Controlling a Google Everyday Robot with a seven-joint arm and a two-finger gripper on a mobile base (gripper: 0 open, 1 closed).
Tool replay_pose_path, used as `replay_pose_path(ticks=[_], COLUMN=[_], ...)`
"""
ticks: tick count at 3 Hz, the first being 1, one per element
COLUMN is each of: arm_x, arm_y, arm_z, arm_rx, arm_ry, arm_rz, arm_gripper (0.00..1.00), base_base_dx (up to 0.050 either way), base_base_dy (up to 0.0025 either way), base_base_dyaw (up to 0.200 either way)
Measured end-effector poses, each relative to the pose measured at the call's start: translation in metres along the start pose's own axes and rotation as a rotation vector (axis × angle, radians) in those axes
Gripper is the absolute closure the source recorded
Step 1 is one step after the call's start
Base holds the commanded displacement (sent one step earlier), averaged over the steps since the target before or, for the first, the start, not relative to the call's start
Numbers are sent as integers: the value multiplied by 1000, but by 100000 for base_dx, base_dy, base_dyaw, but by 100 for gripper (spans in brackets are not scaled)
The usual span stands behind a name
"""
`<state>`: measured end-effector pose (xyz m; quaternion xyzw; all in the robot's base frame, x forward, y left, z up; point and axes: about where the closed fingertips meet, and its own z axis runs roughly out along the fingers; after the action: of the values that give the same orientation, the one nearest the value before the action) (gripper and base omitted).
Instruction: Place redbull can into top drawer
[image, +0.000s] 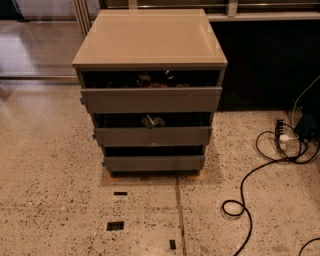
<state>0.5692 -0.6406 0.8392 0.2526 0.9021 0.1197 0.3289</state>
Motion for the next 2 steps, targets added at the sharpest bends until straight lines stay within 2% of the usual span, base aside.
replay_pose_path(ticks=[1,2], arm_x=[-3,-3], arm_y=[-16,-16], arm_z=[4,5], arm_rx=[28,28], arm_ry=[-25,-25], arm_rz=[50,50], arm_gripper=[0,0], base_base_dx=[0,0], base_base_dy=[0,0], base_base_dyaw=[0,0])
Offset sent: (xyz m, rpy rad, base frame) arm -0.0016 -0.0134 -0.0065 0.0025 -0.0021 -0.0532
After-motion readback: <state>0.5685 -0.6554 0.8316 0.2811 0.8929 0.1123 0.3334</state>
